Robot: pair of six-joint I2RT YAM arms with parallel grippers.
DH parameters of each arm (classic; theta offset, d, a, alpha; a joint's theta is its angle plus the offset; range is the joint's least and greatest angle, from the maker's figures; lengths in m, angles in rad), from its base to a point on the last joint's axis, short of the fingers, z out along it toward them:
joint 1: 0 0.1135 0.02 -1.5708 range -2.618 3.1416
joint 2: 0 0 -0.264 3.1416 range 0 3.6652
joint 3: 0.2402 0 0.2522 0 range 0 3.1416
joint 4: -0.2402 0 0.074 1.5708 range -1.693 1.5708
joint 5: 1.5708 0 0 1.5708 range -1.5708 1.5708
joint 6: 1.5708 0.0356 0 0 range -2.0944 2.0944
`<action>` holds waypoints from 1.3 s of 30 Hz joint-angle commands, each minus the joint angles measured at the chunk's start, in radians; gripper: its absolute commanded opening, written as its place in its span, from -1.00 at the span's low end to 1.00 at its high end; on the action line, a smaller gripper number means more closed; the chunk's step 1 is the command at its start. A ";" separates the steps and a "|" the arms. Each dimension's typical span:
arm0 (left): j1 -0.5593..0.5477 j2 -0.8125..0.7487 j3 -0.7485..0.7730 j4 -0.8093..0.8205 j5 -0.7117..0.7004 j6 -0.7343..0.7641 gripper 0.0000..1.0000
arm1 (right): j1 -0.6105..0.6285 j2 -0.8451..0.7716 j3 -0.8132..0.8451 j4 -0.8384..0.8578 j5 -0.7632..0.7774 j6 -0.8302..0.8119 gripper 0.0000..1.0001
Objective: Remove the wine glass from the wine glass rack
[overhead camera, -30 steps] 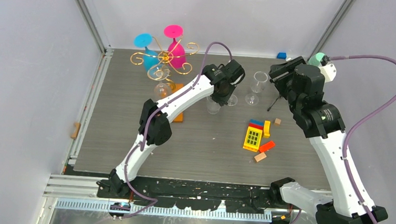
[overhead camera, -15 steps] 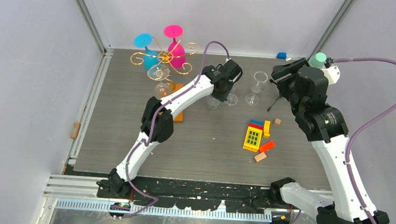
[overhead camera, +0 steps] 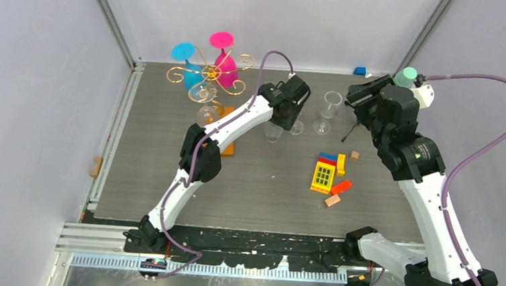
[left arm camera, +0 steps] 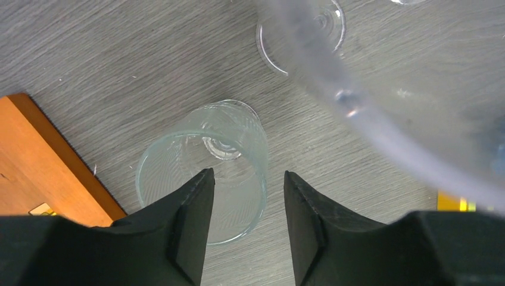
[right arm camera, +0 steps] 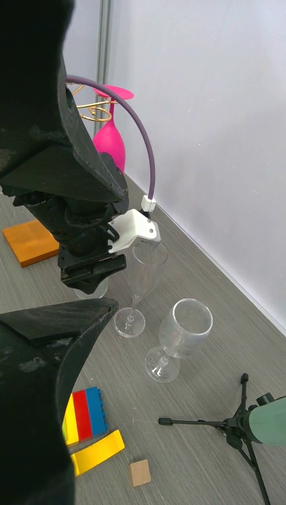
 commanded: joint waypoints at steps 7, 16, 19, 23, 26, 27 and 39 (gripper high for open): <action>0.001 -0.229 0.033 0.044 0.042 0.005 0.20 | 0.003 -0.007 0.016 0.022 0.023 0.007 0.30; 0.006 -0.451 0.005 0.086 0.260 0.080 0.76 | 0.003 -0.002 0.079 0.059 -0.108 0.027 0.44; 0.033 -0.532 -0.012 0.133 0.307 0.094 0.94 | 0.003 -0.008 0.089 0.100 -0.162 0.032 0.53; 0.089 -0.621 -0.025 0.163 0.346 0.094 0.99 | 0.003 -0.011 0.062 0.178 -0.248 0.040 0.65; 0.137 -0.684 -0.058 0.187 0.346 0.097 0.99 | 0.003 0.006 0.041 0.257 -0.351 0.049 0.68; 0.158 -0.709 -0.071 0.194 0.339 0.093 0.99 | 0.003 0.026 0.038 0.271 -0.418 0.057 0.68; 0.487 -0.914 -0.300 0.234 0.227 -0.052 0.99 | 0.139 0.376 0.179 0.502 -0.916 0.279 0.36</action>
